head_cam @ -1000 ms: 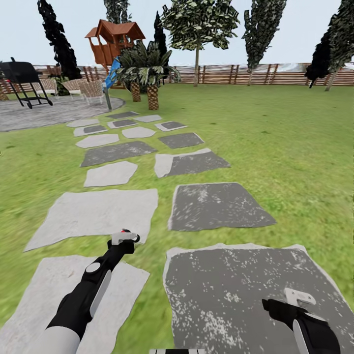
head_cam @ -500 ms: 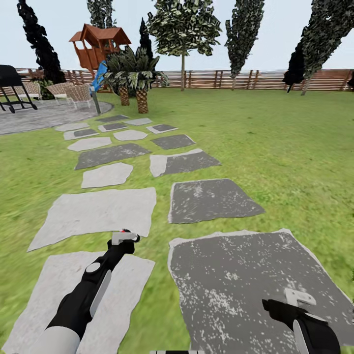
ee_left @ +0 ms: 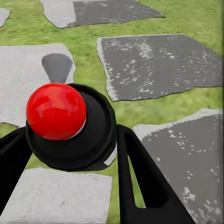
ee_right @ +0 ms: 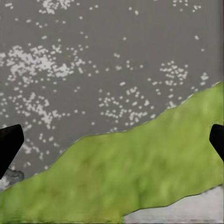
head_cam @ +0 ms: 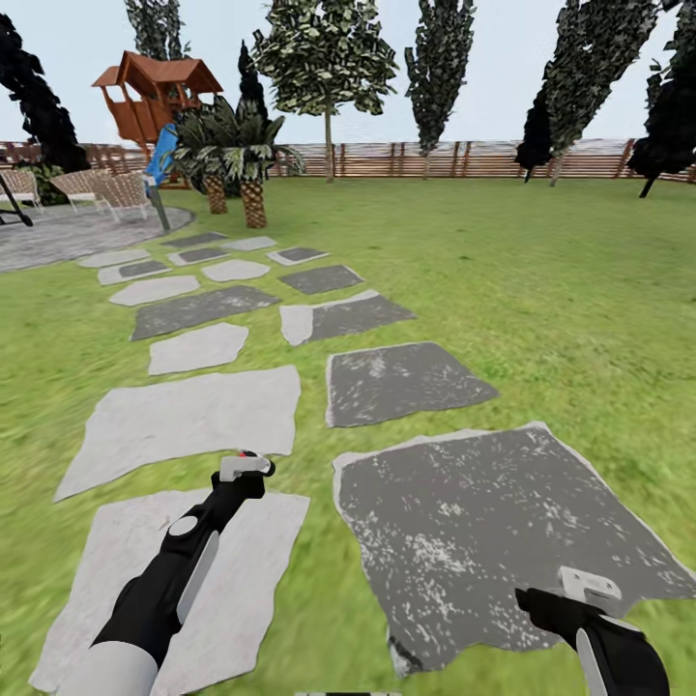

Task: Pick up the pesticide atomizer in the garden and spray insectifuge to fully cover both potted plants in the garden.

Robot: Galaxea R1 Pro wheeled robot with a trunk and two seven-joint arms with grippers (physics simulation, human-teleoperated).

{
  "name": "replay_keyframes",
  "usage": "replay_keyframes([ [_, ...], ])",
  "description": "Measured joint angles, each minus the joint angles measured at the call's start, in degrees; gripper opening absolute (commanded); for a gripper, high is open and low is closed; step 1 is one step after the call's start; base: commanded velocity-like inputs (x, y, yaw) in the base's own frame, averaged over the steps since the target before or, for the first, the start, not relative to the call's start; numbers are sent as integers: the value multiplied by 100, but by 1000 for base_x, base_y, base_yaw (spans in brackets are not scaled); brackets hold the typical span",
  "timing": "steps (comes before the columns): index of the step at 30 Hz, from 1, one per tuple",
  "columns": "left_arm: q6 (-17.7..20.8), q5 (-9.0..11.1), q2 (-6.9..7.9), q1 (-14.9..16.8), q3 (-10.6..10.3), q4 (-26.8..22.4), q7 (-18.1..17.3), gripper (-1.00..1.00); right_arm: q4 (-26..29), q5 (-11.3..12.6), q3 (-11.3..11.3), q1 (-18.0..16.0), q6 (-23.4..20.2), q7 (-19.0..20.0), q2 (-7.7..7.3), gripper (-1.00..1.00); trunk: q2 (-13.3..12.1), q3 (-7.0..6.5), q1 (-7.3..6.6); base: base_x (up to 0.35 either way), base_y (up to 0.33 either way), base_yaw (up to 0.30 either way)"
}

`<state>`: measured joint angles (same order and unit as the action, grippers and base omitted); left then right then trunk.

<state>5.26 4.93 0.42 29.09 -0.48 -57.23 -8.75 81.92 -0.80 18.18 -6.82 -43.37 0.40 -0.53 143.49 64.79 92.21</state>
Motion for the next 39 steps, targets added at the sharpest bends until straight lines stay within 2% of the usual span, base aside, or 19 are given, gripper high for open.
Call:
replay_keyframes([
  [14,-1,-1,-76,0,-18,1,7,-100,1,0,0,0,-16,0,8,100,-1,-93,1,-230,223,-188],
  [18,2,1,-116,0,-120,1,6,-100,2,0,0,0,-18,0,9,100,-1,-120,1,-224,202,-188],
  [25,4,-1,-121,0,-140,1,7,-100,-8,0,-1,0,-18,0,9,100,-1,-167,1,-189,198,-188],
  [39,-5,-1,-119,0,-139,11,7,-100,-15,1,1,0,-20,0,9,100,-1,-260,-1,-42,54,-188],
])
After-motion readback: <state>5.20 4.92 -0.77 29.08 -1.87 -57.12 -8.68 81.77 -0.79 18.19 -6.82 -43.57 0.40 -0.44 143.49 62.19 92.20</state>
